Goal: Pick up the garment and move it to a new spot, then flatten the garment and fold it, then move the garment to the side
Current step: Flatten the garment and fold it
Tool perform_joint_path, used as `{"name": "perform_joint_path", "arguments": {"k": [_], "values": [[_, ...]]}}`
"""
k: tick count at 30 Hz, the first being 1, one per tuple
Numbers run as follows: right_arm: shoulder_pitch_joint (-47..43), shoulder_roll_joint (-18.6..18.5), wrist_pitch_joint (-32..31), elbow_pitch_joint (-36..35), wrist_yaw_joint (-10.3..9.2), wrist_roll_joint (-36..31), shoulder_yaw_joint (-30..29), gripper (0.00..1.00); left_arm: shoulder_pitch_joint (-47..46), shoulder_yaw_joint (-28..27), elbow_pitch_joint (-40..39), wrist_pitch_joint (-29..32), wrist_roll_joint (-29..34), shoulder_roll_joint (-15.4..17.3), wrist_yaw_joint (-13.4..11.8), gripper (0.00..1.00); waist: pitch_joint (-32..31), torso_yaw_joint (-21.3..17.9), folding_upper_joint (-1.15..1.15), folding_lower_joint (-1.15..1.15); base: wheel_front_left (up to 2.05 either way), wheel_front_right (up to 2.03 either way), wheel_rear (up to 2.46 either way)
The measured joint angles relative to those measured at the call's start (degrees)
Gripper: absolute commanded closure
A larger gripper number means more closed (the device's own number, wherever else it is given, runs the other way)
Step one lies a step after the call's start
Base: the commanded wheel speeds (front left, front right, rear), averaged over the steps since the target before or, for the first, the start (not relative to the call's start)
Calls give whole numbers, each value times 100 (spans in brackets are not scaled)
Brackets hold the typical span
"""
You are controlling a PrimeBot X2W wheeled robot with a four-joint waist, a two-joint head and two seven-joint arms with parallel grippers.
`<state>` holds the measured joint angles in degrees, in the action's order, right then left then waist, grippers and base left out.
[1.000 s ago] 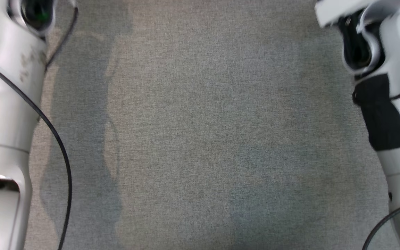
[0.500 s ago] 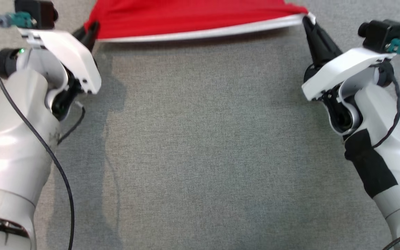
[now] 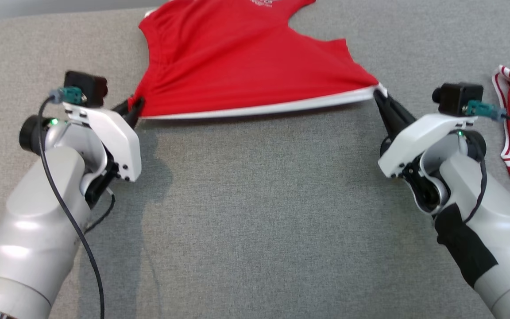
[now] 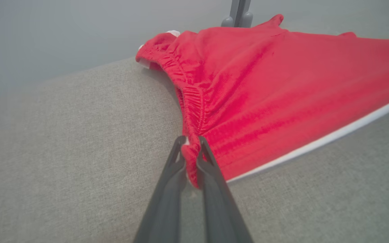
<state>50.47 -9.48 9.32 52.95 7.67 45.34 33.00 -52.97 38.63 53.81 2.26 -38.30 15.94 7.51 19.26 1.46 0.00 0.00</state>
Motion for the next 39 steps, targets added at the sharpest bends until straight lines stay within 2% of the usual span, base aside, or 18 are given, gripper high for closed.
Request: {"name": "perform_joint_path", "arguments": {"k": [12, 21, 29, 39], "values": [[-722, -270, -396, 231, 9, 521, 227, 100, 730, 359, -68, -338, 67, -70, 8, 100, -598, 16, 0, 0, 0, 0, 0], [-1126, -614, -787, 13, 14, 782, 382, 100, 1249, 475, -209, -482, 9, -136, 24, 100, -944, 41, 0, 0, 0, 0, 0], [-1659, -1137, -1505, -576, 14, 1128, 545, 100, 1905, 549, -639, -522, -209, -153, 23, 100, -1231, 109, 0, 0, 0, 0, 0], [-2319, -1868, -2508, -1532, 14, 1621, 370, 100, 2782, 608, -1595, -333, -479, 86, -59, 100, -1489, 186, 0, 0, 0, 0, 0]]}}
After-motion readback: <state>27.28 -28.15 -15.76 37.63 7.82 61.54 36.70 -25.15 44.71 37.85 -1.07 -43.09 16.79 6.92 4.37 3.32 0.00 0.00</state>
